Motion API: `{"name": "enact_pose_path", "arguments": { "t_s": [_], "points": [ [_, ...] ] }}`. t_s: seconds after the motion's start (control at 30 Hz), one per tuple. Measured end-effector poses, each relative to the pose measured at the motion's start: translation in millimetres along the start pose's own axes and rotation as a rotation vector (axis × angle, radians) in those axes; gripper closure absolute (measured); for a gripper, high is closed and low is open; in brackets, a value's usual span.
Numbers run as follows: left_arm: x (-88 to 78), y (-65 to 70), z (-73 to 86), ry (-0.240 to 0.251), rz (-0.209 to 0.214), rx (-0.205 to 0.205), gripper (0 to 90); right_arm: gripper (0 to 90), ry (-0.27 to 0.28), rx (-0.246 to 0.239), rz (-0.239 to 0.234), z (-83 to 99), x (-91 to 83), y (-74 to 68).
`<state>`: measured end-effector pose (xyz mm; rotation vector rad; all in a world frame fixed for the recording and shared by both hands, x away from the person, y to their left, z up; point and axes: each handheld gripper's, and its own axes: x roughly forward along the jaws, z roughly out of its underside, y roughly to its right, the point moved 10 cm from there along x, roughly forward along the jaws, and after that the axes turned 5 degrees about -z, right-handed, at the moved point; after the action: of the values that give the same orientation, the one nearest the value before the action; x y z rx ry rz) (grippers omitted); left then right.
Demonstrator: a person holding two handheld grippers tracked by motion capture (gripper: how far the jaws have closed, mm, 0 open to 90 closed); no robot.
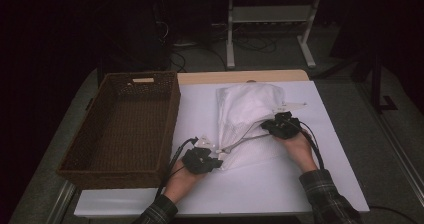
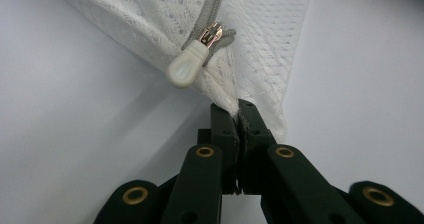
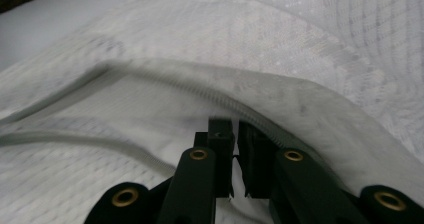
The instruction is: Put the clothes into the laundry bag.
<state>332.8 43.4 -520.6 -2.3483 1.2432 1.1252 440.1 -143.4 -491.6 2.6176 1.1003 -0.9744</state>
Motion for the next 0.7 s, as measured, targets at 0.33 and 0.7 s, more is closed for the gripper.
{"name": "enact_pose_path", "arguments": {
  "t_s": [0.33, 0.7],
  "points": [
    [0.1, -0.1, 0.0, 0.002, 0.003, -0.003, 87.8, 67.1, 0.030, -0.024, -0.045, 10.4, -37.0, -9.2],
    [0.0, 0.1, 0.1, 0.002, 0.002, -0.005, 87.8, 60.8, -0.018, -0.005, -0.079, 46.4, -63.3, -10.8]
  ]
}}
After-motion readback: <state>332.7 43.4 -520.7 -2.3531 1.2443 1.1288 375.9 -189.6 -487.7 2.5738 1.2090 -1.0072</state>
